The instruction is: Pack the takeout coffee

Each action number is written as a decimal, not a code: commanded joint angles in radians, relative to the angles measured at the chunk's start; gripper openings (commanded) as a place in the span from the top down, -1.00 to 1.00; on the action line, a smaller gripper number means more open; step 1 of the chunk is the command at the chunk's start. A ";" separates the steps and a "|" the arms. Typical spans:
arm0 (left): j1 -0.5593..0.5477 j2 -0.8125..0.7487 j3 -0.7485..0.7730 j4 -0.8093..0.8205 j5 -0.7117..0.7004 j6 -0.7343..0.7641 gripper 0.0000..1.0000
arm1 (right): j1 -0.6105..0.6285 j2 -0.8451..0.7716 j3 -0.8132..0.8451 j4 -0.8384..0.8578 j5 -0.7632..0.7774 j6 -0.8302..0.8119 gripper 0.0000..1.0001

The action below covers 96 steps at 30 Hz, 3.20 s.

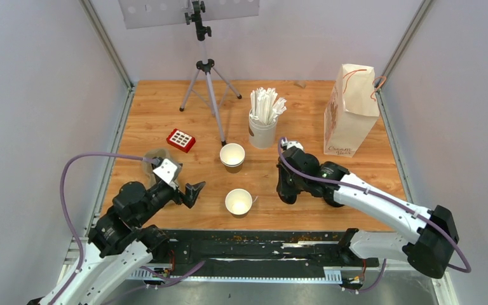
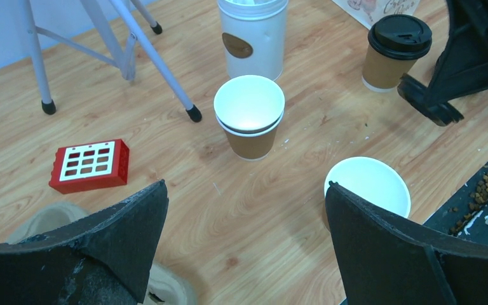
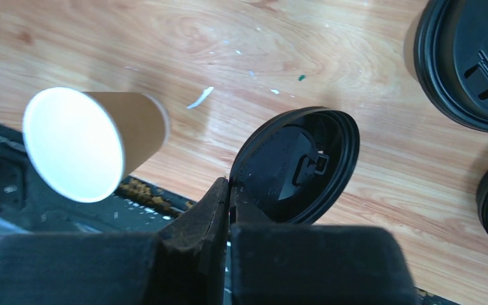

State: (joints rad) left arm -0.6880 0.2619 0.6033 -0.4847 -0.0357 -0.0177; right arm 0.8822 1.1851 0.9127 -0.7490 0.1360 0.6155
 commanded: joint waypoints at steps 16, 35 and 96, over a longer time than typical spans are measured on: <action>-0.004 0.265 0.311 -0.103 0.059 -0.075 -1.00 | 0.007 -0.141 0.184 0.223 -0.360 0.164 1.00; -0.004 0.222 0.306 0.020 0.203 -0.023 -1.00 | 0.012 -0.053 0.222 0.529 -0.607 0.325 1.00; -0.004 0.291 0.056 0.377 0.761 0.287 -0.73 | 0.014 -0.098 0.068 0.741 -0.670 0.445 1.00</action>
State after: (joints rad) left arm -0.6888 0.5545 0.6655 -0.1299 0.6899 0.2653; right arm 0.8898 1.1240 1.0012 -0.0635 -0.5270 1.0470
